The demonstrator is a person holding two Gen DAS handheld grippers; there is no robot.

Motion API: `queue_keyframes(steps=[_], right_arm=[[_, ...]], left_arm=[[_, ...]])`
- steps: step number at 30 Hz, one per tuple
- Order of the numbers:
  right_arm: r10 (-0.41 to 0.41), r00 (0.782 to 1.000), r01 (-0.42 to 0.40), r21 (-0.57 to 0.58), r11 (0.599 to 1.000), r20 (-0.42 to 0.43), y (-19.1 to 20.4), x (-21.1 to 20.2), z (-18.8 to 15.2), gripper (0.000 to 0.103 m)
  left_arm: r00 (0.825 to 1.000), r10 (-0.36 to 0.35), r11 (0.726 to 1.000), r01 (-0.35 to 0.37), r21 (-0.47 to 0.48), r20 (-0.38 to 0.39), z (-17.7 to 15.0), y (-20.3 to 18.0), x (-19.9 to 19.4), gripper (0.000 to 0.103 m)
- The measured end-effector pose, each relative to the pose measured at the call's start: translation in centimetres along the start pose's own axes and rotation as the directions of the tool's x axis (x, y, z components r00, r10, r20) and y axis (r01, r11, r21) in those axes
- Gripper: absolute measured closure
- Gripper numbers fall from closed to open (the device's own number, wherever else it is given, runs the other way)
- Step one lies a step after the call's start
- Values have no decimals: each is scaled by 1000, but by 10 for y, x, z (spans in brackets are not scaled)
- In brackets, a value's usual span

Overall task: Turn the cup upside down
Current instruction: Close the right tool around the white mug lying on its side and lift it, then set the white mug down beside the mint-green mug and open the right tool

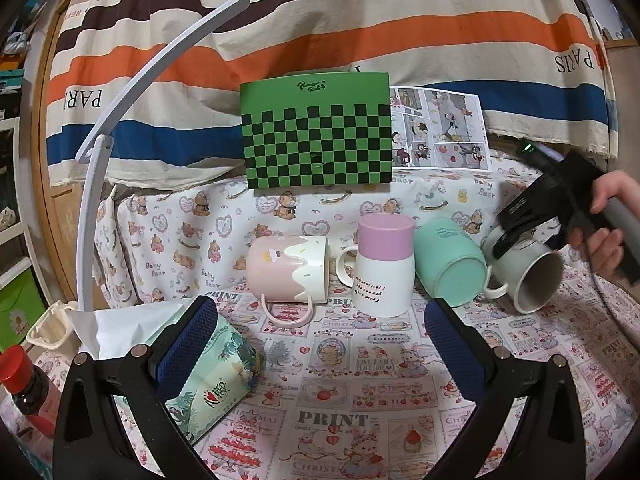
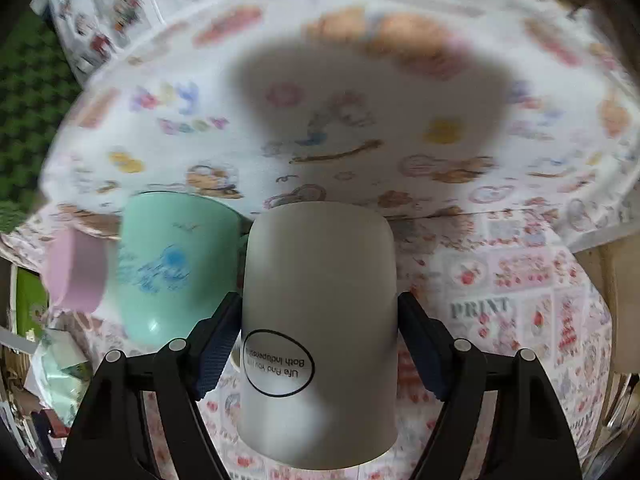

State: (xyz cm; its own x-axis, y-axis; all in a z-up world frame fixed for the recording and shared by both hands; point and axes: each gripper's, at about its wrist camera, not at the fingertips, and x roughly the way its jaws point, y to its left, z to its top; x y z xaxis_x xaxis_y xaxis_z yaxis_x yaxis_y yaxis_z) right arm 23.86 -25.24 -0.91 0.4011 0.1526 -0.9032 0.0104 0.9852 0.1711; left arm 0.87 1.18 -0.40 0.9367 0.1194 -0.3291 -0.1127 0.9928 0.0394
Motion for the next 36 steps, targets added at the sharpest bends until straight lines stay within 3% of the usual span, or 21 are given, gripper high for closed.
queue_keyframes(steps=[3,6,12,20,25,30,33,36], right_arm=[[25,999,-25,-19,1000,41,1,-29,-18,24],[105,994,-105,-9,994,24,6,-52,-41,24],[258,966,-258,7,966,-24,34,-52,-77,24],[276,961,-276,20,961,-10,60,-29,-109,23],[250,968,-249,-29,968,35,71,-19,-114,23],[253,967,-253,1,967,42,68,-5,-113,22],[264,958,-260,-53,964,109,69,-14,-115,15],[214,933,-174,-159,972,288,65,-40,-124,15]], left_arm=[[1000,3,1000,-3,-4,-5,0,1,1,0],[1000,5,1000,-5,-4,-7,-1,2,0,0],[1000,3,1000,-3,-21,0,-1,5,1,0],[1000,14,999,-14,-43,6,-1,13,-1,0],[1000,11,1000,-11,-25,6,-2,12,-3,0],[1000,11,1000,-11,-29,-7,-1,10,-1,0],[1000,4,1000,-5,-29,-15,-1,9,0,0],[1000,1,999,-1,-33,-15,0,8,1,0]])
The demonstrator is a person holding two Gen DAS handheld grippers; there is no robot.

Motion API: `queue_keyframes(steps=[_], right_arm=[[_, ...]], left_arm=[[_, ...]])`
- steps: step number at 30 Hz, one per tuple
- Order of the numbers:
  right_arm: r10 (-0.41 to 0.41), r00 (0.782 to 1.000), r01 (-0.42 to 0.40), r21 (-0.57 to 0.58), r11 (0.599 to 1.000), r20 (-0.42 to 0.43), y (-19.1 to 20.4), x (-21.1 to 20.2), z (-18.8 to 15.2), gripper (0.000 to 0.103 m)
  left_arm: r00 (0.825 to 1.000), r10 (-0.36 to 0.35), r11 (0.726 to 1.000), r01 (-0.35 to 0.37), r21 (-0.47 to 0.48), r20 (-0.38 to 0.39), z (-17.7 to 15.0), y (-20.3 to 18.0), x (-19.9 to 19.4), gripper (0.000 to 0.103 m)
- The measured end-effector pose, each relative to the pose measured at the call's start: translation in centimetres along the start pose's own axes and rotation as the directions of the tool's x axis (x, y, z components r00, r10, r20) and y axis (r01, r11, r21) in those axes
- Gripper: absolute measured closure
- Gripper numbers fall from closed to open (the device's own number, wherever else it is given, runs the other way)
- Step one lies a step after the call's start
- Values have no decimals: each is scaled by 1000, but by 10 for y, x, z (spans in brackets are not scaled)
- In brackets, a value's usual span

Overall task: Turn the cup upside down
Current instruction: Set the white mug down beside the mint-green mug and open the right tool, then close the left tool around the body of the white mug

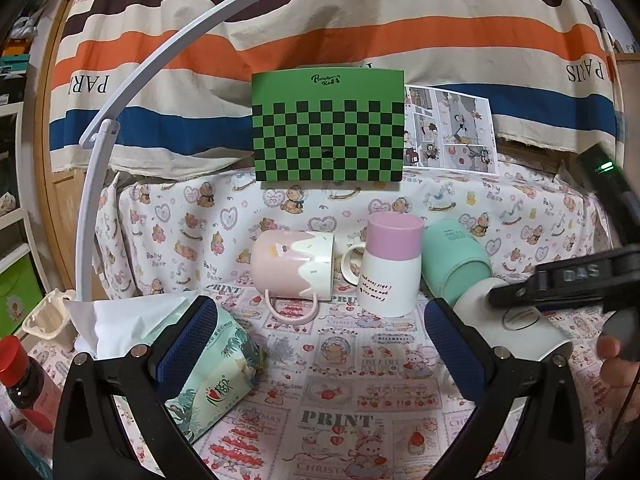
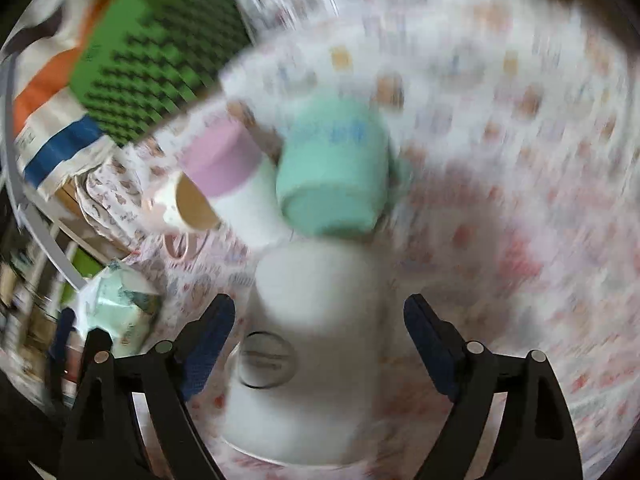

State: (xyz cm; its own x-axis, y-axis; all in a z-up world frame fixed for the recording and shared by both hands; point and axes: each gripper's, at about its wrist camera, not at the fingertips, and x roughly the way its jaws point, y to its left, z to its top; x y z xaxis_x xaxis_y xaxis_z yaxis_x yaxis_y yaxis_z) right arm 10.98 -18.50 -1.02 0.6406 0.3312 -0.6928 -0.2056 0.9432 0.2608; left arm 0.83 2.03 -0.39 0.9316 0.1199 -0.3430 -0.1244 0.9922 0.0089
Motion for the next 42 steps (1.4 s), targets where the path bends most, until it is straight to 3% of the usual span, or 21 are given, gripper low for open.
queue_keyframes(steps=[1,2,3,4,5,6,7,8,10,13,20,35,42], right_arm=[[-40,995,43,-37,998,91,-1,-14,-2,15],[-76,972,93,-67,993,223,-2,-34,-6,15],[-98,933,136,-89,987,347,-4,-52,-13,15],[-115,878,184,-105,977,465,-7,-71,-22,13],[-126,834,219,-112,969,537,-11,-82,-28,5],[-142,775,265,-113,958,616,-16,-94,-37,0],[-156,731,299,-106,948,665,-23,-102,-44,0],[-161,707,317,-105,943,688,-27,-107,-48,0],[-178,685,345,-100,933,706,-41,-110,-54,0],[-188,697,318,-63,946,692,-61,-110,-59,0],[-190,693,322,-63,945,695,-77,-111,-67,0],[-149,798,256,-104,961,584,-70,-90,-70,0],[-169,806,274,-104,956,568,-69,-85,-68,0]], left_arm=[[1000,0,1000,0,1,0,0,0,1,0],[1000,-2,1000,2,2,0,0,-1,1,0],[1000,-5,1000,5,4,-2,0,-2,1,0],[1000,-7,1000,7,6,-3,0,-2,2,0],[1000,-6,1000,6,6,-4,0,-3,2,0],[1000,-5,1000,5,8,-4,0,-3,2,0],[1000,-6,1000,6,8,-2,0,-3,2,0],[1000,-9,1000,9,9,0,0,-3,2,0],[1000,-12,1000,12,14,3,-1,-4,1,0],[1000,-12,1000,11,16,13,-1,-4,-1,0],[1000,-14,1000,13,15,27,0,-3,-5,0],[999,-33,999,32,24,39,2,-5,-7,0],[999,-33,999,33,2,24,2,-1,-3,0]])
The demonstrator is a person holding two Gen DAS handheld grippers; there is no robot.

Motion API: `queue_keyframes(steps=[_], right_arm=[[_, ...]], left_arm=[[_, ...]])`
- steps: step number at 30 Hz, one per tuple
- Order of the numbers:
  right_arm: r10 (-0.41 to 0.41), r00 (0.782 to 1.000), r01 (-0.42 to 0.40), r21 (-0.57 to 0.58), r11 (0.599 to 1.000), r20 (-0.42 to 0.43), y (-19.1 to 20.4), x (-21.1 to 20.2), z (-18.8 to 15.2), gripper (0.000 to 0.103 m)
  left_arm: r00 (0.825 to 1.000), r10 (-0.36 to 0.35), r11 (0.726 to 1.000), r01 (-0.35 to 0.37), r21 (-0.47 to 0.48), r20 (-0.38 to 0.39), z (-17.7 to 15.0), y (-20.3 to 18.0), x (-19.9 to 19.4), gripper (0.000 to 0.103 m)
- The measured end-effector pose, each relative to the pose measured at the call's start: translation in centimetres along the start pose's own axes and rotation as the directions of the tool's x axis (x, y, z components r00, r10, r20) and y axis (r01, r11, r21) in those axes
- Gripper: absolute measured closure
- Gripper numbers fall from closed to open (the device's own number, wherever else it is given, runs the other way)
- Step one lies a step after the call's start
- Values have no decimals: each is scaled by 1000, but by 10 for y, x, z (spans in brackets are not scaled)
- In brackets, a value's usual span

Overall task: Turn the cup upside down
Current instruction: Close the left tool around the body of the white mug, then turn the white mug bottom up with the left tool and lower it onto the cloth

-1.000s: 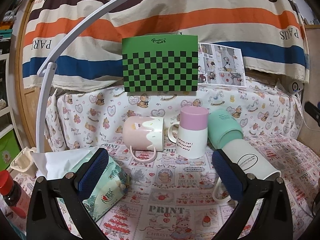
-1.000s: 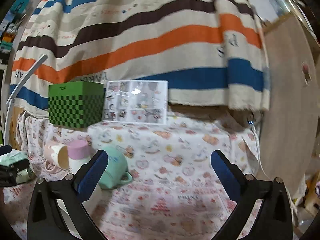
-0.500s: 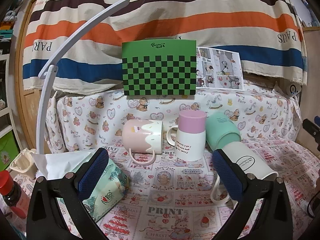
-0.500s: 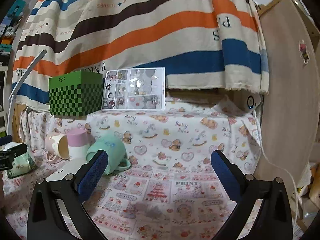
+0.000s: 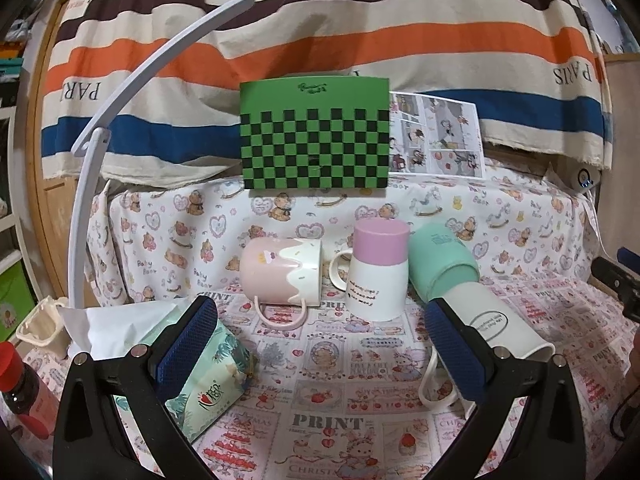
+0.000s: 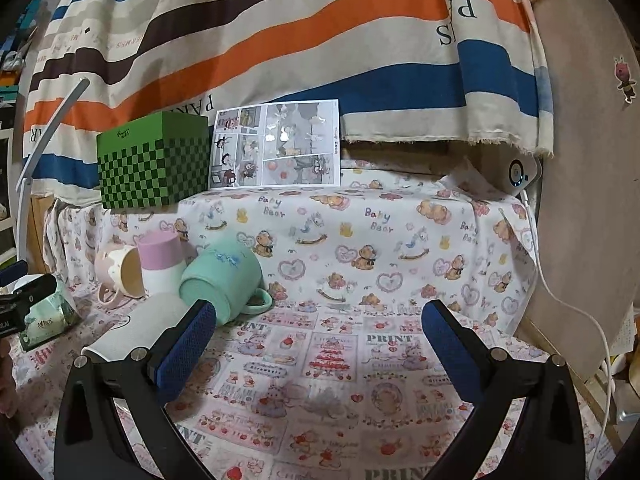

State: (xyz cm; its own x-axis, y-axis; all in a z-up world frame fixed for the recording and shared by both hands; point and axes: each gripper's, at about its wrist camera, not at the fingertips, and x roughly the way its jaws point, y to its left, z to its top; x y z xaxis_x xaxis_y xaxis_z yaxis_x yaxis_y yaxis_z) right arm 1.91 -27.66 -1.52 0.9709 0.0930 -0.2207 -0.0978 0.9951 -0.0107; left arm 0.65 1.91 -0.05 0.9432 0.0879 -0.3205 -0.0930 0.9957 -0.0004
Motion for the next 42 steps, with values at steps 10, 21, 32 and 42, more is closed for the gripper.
queue_keyframes(steps=[10,21,32,42], right_arm=[[-61,998,61,26,998,-4,-5,0,0,0],[-103,995,103,29,994,-4,-5,0,0,0],[-118,993,119,39,992,-8,-8,0,1,0],[-101,995,101,25,995,-9,-6,1,1,0]], left_arm=[[979,-67,997,57,-56,-191,23,-10,11,0],[852,-227,971,159,-178,-473,56,-61,53,0],[695,-294,950,139,-278,-657,41,-98,116,1],[624,-370,914,110,-391,-689,10,-91,149,13]])
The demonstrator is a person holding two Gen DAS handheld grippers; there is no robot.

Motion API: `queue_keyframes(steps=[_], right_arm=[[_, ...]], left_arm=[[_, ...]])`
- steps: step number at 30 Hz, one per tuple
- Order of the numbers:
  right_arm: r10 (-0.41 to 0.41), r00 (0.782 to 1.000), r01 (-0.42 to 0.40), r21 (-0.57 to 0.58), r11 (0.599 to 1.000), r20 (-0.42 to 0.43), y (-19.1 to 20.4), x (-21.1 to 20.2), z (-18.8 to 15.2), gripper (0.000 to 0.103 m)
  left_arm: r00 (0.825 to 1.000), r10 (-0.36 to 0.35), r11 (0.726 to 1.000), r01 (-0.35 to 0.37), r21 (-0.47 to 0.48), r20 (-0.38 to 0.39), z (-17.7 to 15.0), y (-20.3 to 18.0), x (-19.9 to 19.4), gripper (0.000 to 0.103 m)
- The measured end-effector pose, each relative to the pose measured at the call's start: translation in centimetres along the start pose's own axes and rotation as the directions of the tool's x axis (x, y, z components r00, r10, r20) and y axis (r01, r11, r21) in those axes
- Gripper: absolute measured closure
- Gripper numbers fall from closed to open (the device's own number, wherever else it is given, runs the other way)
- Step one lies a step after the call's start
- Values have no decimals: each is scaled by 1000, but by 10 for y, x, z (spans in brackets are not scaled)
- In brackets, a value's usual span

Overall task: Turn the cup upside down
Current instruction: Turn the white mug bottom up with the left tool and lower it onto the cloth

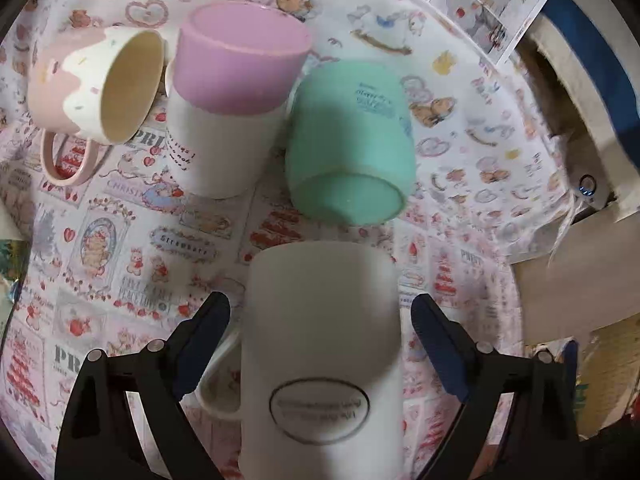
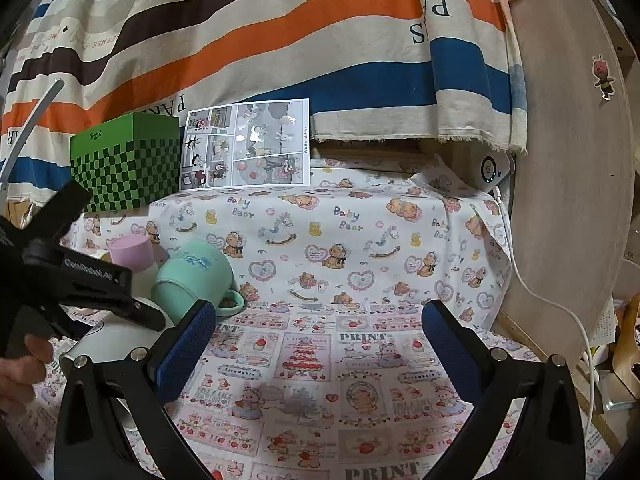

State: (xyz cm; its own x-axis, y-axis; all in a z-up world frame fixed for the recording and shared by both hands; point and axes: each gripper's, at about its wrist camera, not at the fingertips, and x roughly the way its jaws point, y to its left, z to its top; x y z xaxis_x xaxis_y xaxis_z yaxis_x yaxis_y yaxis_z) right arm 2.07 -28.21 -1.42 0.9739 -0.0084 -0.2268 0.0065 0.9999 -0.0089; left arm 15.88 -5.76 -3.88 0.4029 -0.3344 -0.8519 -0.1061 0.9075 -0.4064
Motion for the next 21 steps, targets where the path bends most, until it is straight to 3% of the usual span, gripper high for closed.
queue_keyframes(steps=[5,8,12,16,19,21], right_arm=[[4,1000,-4,-2,1000,0,0,0,0,0],[14,1000,-14,-11,1000,-1,2,0,0,0],[14,1000,-15,-11,1000,-1,2,0,0,0],[13,1000,-13,-11,1000,0,2,0,0,0],[6,1000,-6,-7,1000,0,2,0,0,0],[5,1000,-5,-7,1000,-1,1,0,0,0]], left_arm=[[1000,-1,1000,1,13,-21,0,-4,8,22],[995,64,995,-70,69,81,-5,-11,-10,24],[979,80,986,-106,133,188,-16,-18,-42,24],[947,86,977,-141,158,309,-32,-21,-72,25],[914,129,958,-215,188,385,-42,-24,-81,25],[907,144,948,-242,209,396,-43,-27,-81,25]])
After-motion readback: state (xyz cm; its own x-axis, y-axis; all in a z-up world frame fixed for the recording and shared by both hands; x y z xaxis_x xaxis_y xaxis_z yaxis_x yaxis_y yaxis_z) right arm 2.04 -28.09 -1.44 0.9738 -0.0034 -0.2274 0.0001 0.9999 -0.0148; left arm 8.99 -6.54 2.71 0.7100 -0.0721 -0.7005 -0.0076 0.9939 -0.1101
